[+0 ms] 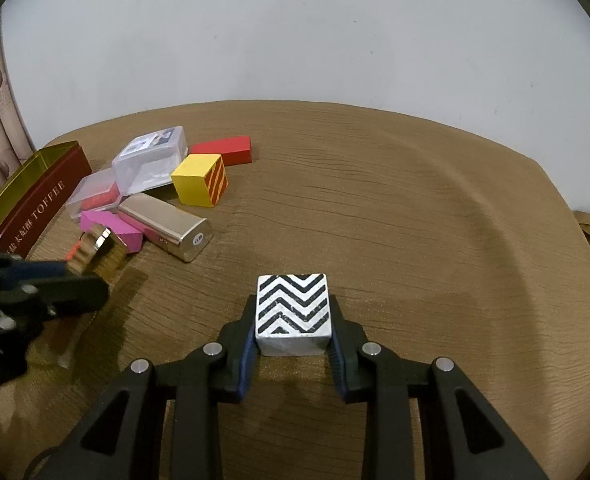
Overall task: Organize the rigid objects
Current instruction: 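Grasp the zigzag cube with the right gripper while the left gripper grasps the lip-gloss tube, then carry the lip-gloss tube into the gold tin and open the left gripper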
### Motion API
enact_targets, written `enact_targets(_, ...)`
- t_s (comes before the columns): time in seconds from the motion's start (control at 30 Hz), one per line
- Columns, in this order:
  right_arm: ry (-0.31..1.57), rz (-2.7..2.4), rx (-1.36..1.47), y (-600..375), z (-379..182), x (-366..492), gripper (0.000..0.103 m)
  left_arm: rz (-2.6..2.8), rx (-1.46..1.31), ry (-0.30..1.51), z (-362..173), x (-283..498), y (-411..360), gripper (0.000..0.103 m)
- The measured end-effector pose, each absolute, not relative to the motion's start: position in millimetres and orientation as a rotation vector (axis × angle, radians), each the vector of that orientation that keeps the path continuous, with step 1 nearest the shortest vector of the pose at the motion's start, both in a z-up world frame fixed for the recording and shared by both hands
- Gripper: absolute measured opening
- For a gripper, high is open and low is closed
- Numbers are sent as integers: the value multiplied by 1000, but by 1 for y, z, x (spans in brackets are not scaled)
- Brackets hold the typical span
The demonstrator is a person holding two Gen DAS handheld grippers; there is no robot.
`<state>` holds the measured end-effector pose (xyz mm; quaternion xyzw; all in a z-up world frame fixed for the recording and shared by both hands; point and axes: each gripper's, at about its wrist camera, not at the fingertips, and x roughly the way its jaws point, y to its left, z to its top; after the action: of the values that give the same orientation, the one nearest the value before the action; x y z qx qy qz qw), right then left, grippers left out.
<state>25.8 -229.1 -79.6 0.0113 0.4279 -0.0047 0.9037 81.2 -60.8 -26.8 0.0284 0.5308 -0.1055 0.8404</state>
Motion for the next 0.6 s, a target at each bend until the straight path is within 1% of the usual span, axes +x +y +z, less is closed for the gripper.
enact_targets(0.2,885,-13,7,-228,-80,26,30,-205,52,1102,-18,71,-54,17)
enact_targets(0.6,887,-15,-7,-223,-82,28,30,-85,56,1065,7,78,22,17)
